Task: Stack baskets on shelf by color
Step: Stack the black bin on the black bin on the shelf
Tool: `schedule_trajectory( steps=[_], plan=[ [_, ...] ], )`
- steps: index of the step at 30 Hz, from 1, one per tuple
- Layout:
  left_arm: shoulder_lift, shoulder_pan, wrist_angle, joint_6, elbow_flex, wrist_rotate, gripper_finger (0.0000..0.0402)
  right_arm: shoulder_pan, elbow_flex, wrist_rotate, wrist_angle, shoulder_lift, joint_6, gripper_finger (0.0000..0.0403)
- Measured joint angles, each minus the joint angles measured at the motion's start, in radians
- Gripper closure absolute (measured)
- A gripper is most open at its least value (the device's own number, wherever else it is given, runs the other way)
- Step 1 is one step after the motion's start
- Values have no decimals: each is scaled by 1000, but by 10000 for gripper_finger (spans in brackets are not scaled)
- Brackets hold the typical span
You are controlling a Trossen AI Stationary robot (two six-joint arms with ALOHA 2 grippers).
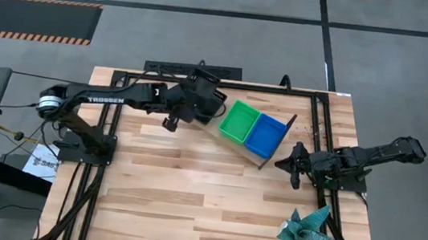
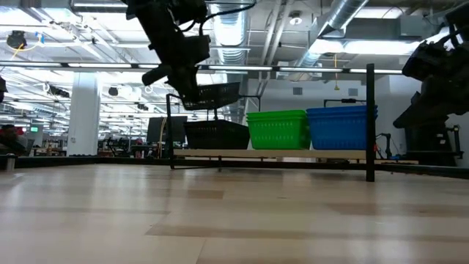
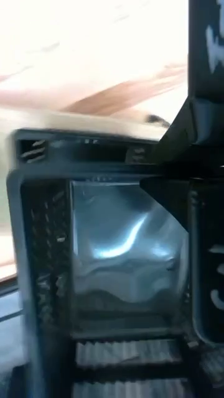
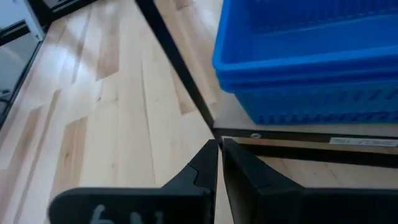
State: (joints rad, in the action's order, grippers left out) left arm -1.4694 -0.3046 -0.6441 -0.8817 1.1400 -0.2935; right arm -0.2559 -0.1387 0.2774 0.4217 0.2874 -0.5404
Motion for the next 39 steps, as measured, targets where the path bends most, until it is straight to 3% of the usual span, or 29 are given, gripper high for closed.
schedule_trajectory(
  steps=[4,12,26,39],
  plan=[
    [-5,-3,48,12,0,100,401,19,0,14,0,0,0,352],
    [-5,-3,48,12,0,199,401,69,0,14,0,0,9,352],
    [-48,-33,38,28,3,218,401,108,0,13,-1,0,10,352],
    [-120,-33,33,-5,8,176,401,108,0,10,-3,0,8,352]
  ],
)
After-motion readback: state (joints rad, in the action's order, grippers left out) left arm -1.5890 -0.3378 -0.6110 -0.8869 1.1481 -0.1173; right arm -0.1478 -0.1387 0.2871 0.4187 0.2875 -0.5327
